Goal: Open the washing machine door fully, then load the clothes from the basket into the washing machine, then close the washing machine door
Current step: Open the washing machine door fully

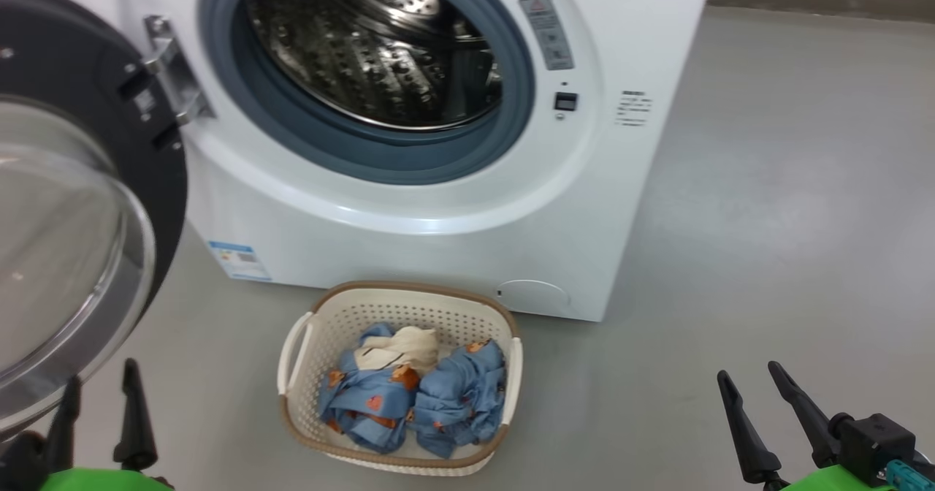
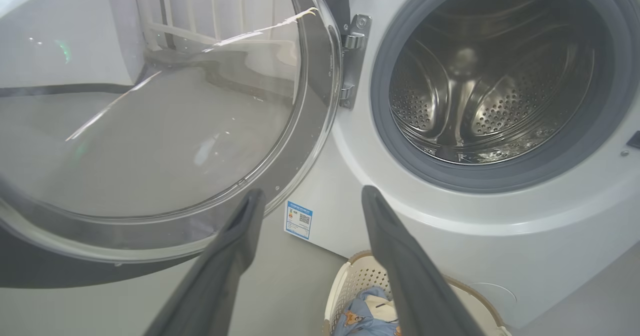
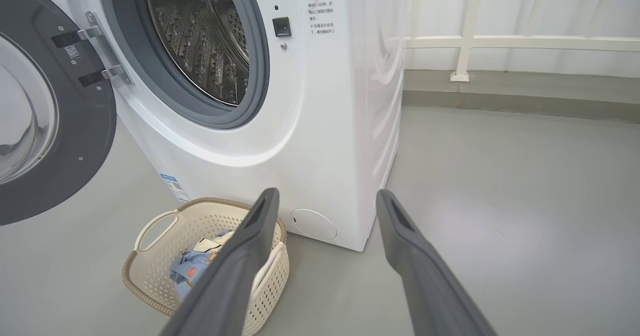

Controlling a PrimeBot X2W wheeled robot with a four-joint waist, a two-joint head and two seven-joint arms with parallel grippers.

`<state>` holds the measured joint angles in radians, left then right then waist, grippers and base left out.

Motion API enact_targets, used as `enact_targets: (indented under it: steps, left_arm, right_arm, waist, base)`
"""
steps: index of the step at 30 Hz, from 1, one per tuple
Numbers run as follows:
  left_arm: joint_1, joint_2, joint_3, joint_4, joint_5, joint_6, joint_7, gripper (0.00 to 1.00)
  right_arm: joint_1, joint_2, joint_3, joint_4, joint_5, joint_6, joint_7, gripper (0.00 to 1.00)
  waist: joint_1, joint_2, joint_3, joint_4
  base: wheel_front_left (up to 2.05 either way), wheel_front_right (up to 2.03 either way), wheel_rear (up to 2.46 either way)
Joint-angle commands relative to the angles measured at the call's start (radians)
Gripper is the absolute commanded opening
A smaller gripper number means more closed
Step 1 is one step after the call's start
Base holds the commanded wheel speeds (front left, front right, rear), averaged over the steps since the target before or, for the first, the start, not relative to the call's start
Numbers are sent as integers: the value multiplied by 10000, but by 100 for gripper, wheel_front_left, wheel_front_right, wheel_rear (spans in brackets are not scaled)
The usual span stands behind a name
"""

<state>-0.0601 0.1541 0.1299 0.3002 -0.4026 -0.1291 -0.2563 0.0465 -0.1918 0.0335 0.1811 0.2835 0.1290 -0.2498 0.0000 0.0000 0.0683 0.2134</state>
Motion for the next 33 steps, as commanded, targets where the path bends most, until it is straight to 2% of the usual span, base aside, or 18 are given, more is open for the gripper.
enact_targets:
  steps: [1,18,33]
  left_arm:
    - [-129,385,223,-297,-83,-14,-55,100]
    - [-43,721,-1273,-450,-519,-15,-55,100]
    - [101,785,-1763,-694,-648,-15,-55,100]
  right_arm:
    - [-70,-129,173,-271,-21,17,-120,100]
    - [-192,-69,-26,-390,-64,17,-120,100]
    - [-195,55,-180,-443,-69,17,-120,100]
  waist:
    - [0,0,37,-373]
    - [0,0,192,-2059]
    - [0,0,200,-2687]
  base:
    - [0,0,0]
    - [0,0,0]
    - [0,0,0]
